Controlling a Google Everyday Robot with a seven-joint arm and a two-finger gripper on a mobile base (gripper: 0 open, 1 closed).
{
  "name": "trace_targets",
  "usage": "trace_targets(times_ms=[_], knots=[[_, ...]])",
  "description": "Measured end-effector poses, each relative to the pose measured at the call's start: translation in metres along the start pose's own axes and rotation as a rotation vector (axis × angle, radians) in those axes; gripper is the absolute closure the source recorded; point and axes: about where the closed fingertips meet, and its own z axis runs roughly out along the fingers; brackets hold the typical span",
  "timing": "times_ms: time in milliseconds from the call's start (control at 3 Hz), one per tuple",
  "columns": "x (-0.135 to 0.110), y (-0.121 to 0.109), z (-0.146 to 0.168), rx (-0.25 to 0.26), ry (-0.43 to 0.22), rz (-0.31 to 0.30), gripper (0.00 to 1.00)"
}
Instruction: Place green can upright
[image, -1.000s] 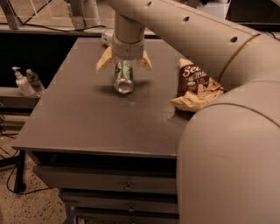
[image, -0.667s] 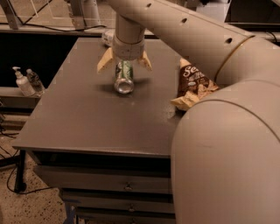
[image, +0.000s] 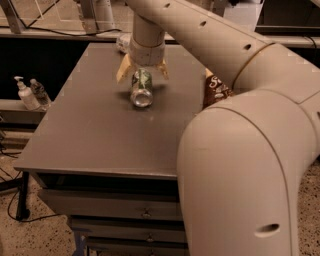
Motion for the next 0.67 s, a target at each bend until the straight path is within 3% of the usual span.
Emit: trace_targets(times_ms=[667], knots=[[-0.0051,-0.0056,-0.0009,-0.009,-0.004,-0.012,0.64]])
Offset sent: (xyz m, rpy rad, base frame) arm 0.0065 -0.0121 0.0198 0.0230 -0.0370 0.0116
